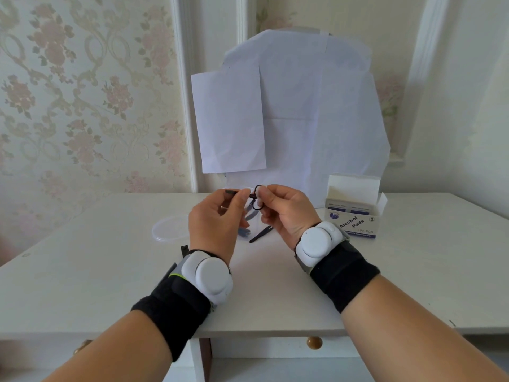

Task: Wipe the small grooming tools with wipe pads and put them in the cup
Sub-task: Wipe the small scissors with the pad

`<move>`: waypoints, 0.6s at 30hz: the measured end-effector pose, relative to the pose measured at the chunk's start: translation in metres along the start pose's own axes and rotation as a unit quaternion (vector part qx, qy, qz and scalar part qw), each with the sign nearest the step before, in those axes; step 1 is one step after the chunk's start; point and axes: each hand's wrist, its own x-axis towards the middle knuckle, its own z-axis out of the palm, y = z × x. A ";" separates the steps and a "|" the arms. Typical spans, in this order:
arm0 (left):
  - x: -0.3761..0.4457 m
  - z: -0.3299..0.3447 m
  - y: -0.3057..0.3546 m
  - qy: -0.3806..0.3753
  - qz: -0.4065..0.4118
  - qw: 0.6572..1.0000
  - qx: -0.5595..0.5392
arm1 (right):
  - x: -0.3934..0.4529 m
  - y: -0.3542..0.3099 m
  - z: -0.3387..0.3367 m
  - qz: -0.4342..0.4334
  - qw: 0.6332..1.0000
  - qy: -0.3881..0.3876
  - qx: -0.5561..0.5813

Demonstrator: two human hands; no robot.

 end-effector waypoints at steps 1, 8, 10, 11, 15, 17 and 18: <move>0.000 0.000 -0.001 -0.005 0.001 1.000 0.003 | 0.000 0.001 0.001 -0.001 1.000 -0.012 -0.005; 0.003 0.002 -0.008 -0.037 0.049 0.996 0.058 | -0.005 0.001 0.004 -0.025 0.996 -0.037 -0.073; 0.002 0.003 -0.007 -0.046 0.047 0.996 0.060 | -0.005 0.001 0.005 -0.056 0.991 -0.019 -0.120; 0.001 0.002 -0.006 -0.050 0.045 0.996 0.061 | -0.005 0.002 0.006 -0.071 0.987 -0.009 -0.141; 0.003 0.003 -0.011 -0.049 0.037 0.994 0.095 | -0.007 0.003 0.007 -0.101 0.974 0.013 -0.204; 0.004 0.004 -0.014 -0.049 0.027 0.992 0.115 | -0.006 0.005 0.006 -0.107 0.971 0.027 -0.213; 0.003 0.005 -0.015 -0.048 0.028 0.991 0.125 | -0.005 0.004 0.005 -0.106 0.971 0.042 -0.209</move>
